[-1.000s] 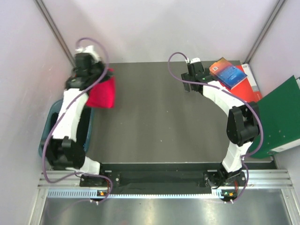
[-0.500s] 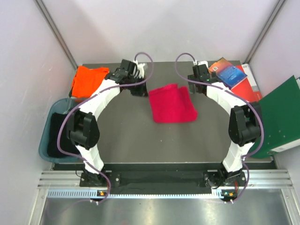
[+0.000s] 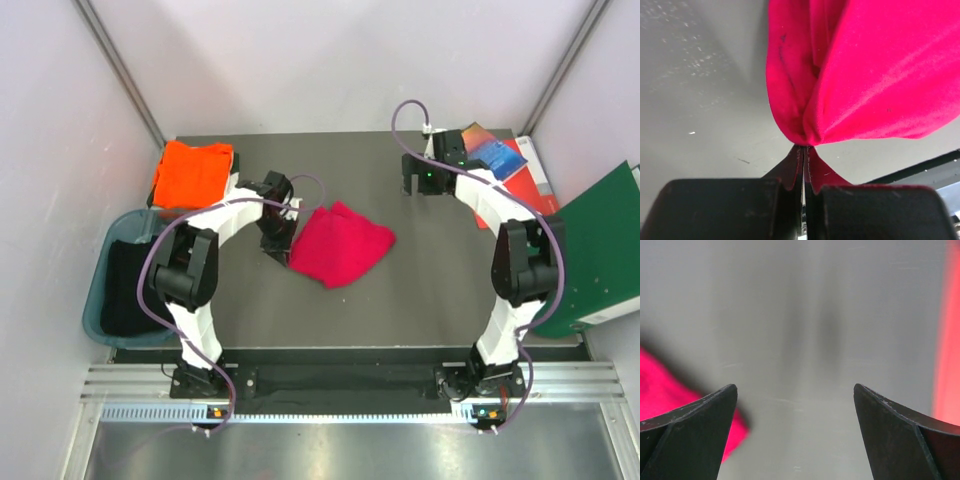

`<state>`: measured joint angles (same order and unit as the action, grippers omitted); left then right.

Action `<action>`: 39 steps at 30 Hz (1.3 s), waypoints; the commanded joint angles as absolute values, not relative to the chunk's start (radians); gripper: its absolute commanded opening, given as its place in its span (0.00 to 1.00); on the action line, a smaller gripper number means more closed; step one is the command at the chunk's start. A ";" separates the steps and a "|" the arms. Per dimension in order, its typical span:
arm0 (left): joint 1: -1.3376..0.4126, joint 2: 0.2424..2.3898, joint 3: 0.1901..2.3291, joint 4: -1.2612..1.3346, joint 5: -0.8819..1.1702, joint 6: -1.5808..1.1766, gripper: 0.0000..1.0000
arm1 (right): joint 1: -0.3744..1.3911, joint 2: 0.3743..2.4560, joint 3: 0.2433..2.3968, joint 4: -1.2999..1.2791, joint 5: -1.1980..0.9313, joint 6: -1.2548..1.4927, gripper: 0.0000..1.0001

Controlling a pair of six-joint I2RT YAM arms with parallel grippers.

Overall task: Fold and stack the t-shirts
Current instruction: Move the tshirt to the center of the board, then flatten out the tshirt

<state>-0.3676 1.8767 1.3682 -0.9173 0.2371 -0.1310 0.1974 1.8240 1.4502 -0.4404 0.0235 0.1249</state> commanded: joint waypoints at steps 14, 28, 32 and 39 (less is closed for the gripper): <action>-0.367 1.967 1.422 -0.954 0.189 -0.135 0.00 | 0.391 2.184 1.857 -0.442 -0.379 0.239 0.82; -0.367 2.009 1.459 -0.973 0.160 -0.138 0.00 | 0.479 2.347 1.979 -0.512 -0.419 0.252 0.78; -0.365 2.020 1.477 -0.983 0.137 -0.130 0.00 | 0.485 2.373 1.993 -0.544 -0.442 0.261 0.39; -0.365 2.016 1.514 -0.992 0.062 -0.152 0.00 | 0.483 2.254 1.967 -0.528 -0.410 0.256 0.00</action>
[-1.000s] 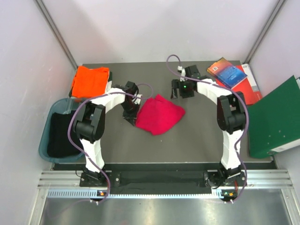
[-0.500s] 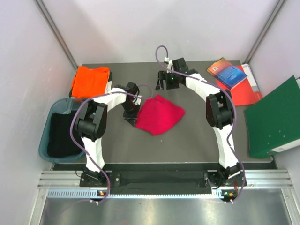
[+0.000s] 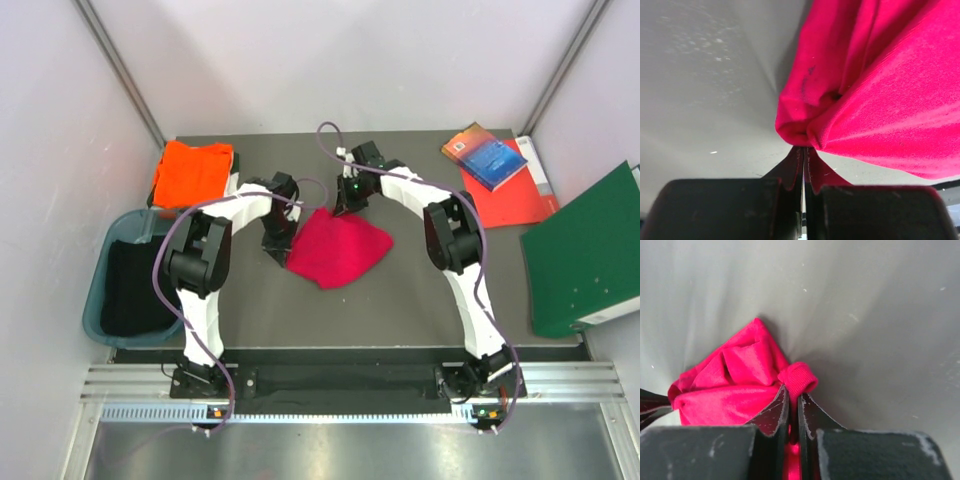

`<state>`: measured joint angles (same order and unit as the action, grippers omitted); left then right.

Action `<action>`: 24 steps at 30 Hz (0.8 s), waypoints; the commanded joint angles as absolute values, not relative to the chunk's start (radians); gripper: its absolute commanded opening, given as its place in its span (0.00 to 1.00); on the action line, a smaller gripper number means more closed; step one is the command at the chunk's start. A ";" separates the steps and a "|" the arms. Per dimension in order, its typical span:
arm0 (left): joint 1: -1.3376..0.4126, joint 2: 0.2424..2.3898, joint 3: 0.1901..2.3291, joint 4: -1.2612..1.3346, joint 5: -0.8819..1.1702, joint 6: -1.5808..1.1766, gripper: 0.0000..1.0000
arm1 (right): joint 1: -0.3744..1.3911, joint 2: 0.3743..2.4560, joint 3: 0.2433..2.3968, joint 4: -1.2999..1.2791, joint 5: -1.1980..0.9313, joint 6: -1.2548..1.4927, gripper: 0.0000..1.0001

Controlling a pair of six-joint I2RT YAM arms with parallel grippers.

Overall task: Fold and stack the t-shirts
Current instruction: Flatten out the tshirt

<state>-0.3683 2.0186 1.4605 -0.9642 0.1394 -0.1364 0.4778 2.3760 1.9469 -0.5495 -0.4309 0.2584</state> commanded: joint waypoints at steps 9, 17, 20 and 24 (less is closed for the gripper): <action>-0.334 1.954 1.689 -0.971 -0.138 -0.250 0.11 | 0.465 1.967 2.061 -0.519 -0.095 0.181 0.00; -0.330 1.913 1.761 -0.919 -0.221 -0.295 0.99 | 0.430 1.803 2.264 -0.477 0.268 0.039 0.00; -0.328 1.911 1.747 -0.916 -0.225 -0.304 0.99 | 0.430 1.735 2.289 -0.410 0.337 -0.049 0.00; -0.327 1.919 1.724 -0.926 -0.239 -0.316 0.99 | 0.440 1.684 2.321 -0.405 0.284 -0.061 0.00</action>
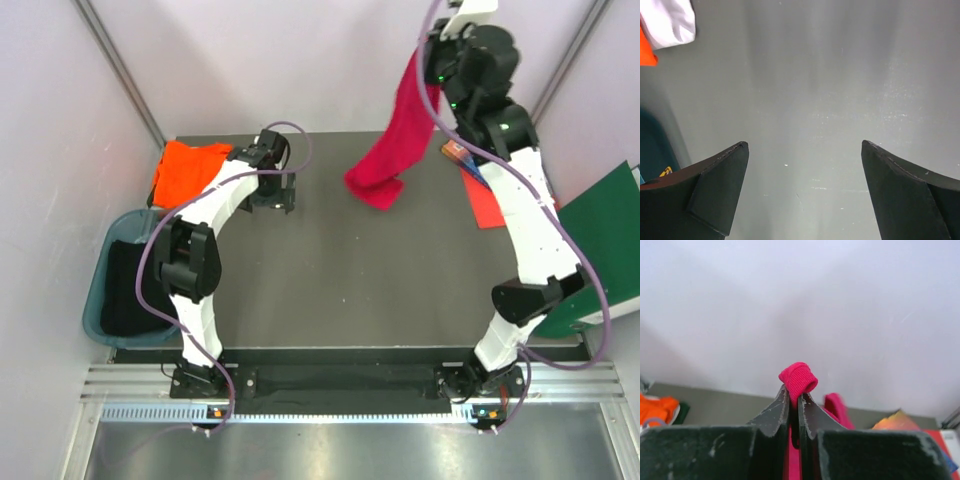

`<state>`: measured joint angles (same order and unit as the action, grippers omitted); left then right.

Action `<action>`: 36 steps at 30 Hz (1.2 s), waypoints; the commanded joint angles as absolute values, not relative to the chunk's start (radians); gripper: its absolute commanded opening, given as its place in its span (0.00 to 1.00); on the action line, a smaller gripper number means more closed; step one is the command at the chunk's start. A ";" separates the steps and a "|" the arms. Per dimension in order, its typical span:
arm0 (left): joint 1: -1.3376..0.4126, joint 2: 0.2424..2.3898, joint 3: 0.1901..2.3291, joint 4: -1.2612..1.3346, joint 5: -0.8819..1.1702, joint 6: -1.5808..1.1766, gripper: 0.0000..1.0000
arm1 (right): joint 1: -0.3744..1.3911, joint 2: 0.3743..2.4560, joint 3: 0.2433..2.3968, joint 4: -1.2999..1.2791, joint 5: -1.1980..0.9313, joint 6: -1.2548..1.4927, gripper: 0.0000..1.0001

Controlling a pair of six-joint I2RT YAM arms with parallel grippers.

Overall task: Fold and stack the t-shirts
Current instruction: Flatten out the tshirt

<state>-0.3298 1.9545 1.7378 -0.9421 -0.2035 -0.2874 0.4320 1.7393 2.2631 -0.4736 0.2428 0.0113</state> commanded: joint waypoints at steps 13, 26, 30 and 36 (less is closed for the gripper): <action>-0.273 1.859 1.720 -0.950 -0.334 -0.408 0.99 | 0.773 1.867 2.306 -0.785 -0.144 -0.049 0.00; -0.204 1.776 1.686 -0.963 -0.402 -0.486 0.99 | 0.831 2.085 2.267 -0.963 -0.509 -0.012 0.49; -0.206 1.741 1.648 -0.963 -0.322 -0.499 0.99 | 0.763 1.914 2.049 -0.750 -0.428 0.061 0.81; -0.207 1.573 1.462 -0.800 -0.151 -0.425 0.99 | 0.571 1.741 1.777 -0.626 -0.312 0.169 0.95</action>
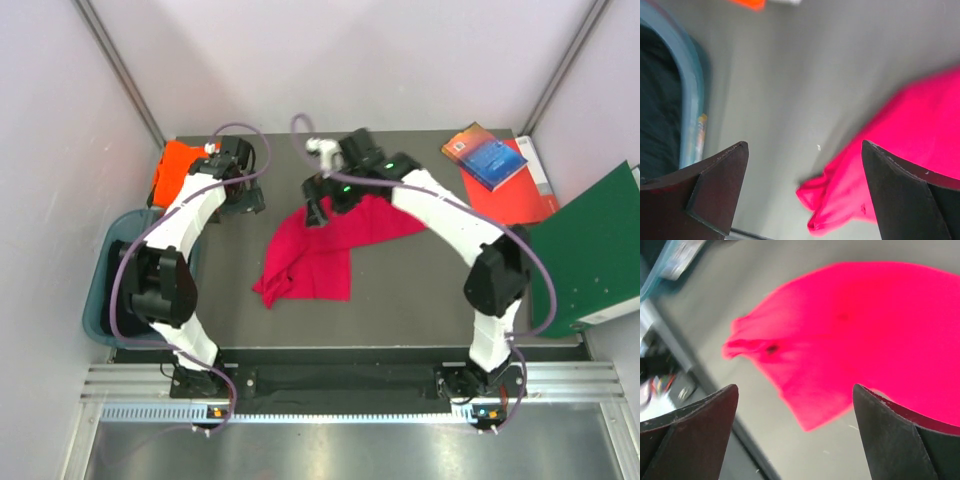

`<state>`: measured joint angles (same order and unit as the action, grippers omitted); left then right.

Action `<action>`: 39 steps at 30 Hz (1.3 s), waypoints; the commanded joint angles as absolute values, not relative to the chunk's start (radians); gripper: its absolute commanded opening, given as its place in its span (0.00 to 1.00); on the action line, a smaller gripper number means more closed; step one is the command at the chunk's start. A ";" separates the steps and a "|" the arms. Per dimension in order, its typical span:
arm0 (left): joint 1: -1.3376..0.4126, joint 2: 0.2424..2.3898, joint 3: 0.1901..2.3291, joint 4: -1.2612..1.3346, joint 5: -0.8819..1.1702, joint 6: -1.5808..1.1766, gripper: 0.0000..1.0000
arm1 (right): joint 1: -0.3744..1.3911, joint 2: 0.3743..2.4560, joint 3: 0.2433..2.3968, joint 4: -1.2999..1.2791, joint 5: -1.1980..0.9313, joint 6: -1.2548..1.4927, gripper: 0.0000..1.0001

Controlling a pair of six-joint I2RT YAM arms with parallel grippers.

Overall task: Fold and stack the t-shirts
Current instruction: Flatten out the tshirt

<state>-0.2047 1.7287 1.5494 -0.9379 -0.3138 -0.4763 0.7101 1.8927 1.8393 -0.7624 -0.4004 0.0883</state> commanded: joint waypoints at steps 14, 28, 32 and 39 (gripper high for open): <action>-0.463 1.632 1.327 -0.745 0.361 -0.134 0.99 | 0.319 1.833 1.493 -0.572 -0.124 0.215 0.95; -0.649 1.976 1.538 -0.899 0.390 0.043 0.99 | 0.302 2.037 1.583 -0.483 -0.118 0.247 0.94; -0.681 2.029 1.560 -0.911 0.377 0.051 0.99 | 0.302 2.088 1.614 -0.485 -0.118 0.249 0.93; -0.794 2.150 1.551 -0.911 0.198 0.046 0.88 | 0.302 2.120 1.623 -0.472 -0.112 0.259 0.93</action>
